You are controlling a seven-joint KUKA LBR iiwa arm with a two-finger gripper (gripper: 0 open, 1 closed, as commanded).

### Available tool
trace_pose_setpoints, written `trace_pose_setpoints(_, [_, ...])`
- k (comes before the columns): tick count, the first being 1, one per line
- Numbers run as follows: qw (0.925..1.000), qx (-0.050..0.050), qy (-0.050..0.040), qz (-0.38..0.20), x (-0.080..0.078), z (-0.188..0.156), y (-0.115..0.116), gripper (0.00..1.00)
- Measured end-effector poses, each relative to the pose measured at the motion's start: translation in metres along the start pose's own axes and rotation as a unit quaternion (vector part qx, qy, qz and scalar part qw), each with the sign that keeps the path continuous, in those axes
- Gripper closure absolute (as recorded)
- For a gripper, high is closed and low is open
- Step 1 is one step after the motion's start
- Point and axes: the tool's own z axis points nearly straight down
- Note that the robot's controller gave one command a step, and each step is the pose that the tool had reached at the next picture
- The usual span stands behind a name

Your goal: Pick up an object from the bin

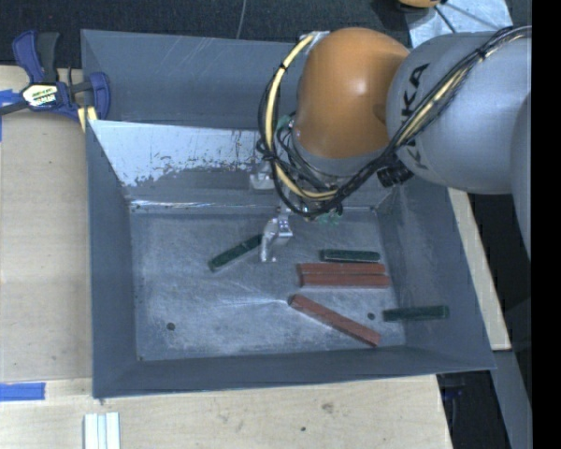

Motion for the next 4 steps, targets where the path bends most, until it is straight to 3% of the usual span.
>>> trace_pose_setpoints(1, [1.0,-0.001,-0.0042,0.001,-0.002,-0.005,0.0,0.0])
trace_pose_setpoints(2, [0.9983,-0.002,-0.007,-0.059,-0.019,0.098,0.011,1.0])
trace_pose_setpoints(3, [0.9983,-0.002,-0.0131,-0.057,-0.022,0.097,0.011,0.0])
trace_pose_setpoints(4, [0.9983,-0.002,-0.0129,-0.057,-0.022,0.097,0.01,0.0])
